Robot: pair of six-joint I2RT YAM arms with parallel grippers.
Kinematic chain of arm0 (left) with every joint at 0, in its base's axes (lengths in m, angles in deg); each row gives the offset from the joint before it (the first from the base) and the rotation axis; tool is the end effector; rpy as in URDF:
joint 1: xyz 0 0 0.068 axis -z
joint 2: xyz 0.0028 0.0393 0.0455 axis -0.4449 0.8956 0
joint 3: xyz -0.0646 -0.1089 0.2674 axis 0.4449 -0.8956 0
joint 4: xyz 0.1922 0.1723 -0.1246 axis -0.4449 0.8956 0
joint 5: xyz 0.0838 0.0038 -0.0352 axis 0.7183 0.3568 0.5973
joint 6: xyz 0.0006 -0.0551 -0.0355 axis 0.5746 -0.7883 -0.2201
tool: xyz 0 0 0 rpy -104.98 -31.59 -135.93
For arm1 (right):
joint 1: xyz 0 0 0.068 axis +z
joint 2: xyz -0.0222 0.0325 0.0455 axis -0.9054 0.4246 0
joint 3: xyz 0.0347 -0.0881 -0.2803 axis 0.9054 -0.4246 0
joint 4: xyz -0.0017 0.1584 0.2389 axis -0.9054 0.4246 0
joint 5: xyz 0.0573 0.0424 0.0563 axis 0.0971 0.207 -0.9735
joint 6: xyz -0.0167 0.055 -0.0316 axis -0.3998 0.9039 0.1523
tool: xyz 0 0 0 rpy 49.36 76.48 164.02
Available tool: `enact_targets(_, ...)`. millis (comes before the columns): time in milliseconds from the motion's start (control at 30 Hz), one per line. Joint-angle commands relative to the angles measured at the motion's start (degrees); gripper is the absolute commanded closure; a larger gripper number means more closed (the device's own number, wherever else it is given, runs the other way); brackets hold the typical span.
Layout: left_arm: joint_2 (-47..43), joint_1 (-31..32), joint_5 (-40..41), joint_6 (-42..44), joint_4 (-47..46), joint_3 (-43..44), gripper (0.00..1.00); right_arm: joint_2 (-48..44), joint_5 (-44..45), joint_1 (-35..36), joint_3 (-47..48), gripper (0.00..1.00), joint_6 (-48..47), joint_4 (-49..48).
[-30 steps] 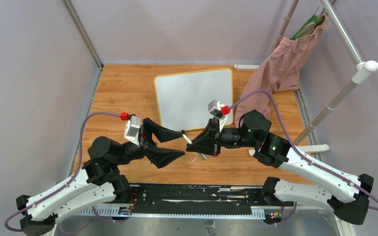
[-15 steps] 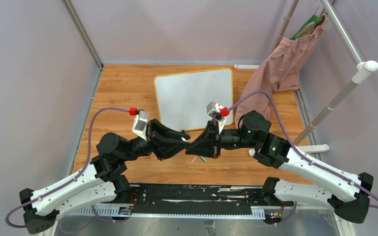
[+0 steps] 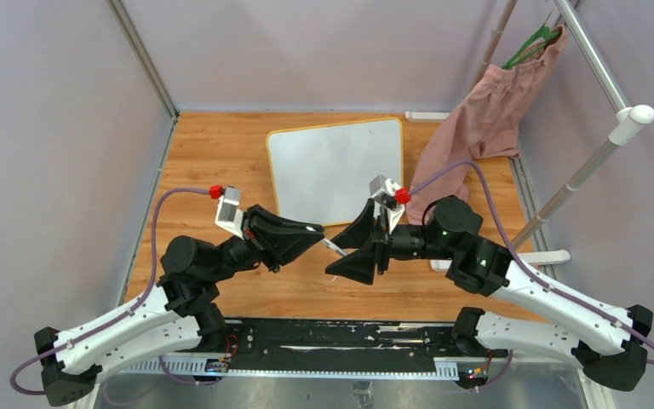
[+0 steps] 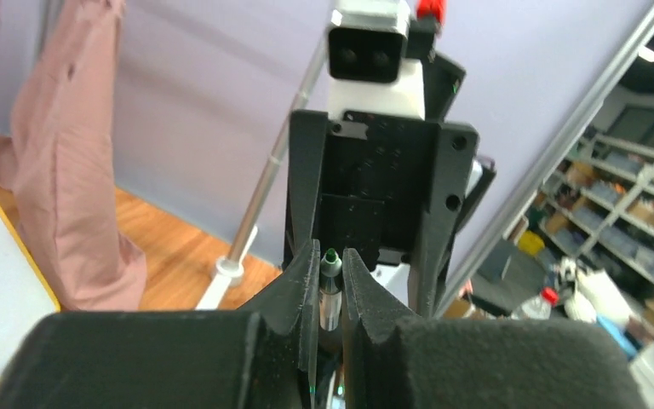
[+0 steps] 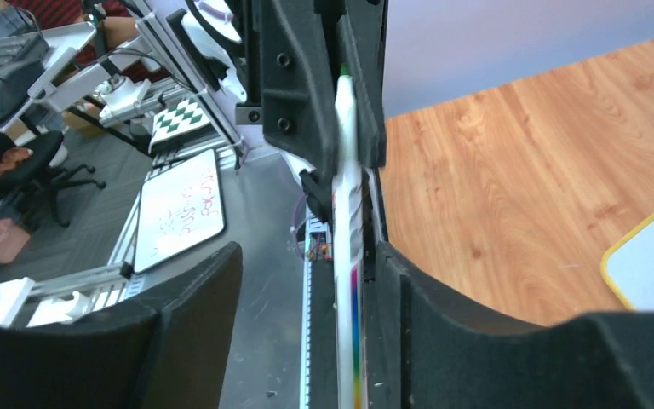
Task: Write a sentence on the whiteboard
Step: Adjust the whiteboard marker.
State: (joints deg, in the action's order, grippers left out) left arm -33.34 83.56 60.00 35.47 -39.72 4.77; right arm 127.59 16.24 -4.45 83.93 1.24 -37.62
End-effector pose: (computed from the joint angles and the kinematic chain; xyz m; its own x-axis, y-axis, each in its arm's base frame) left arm 0.0816 -0.1494 0.3855 -0.3482 -0.4804 -0.8050 0.8963 0.0810 -0.4360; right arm 0.0860 0.2070 0.4250 -0.3083 0.0869 -0.9473 -0.9502 -0.0757 0.3023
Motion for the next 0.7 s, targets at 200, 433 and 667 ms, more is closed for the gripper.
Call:
enact_targets(200,0.0,0.1,21.7,-10.7,-25.5,-3.7,1.0,-9.0,16.3,1.1,-7.4,0.27,1.1,-23.8)
enact_targets(433,5.9,0.1,23.2,-16.4,-38.8,-4.1,1.0,-3.9,22.1,1.1,-6.7,0.29,1.6,-34.1)
enact_targets(667,8.0,0.2,24.2,-18.4,-45.6,-5.5,1.0,1.6,22.4,1.1,-2.0,0.37,4.2,-36.0)
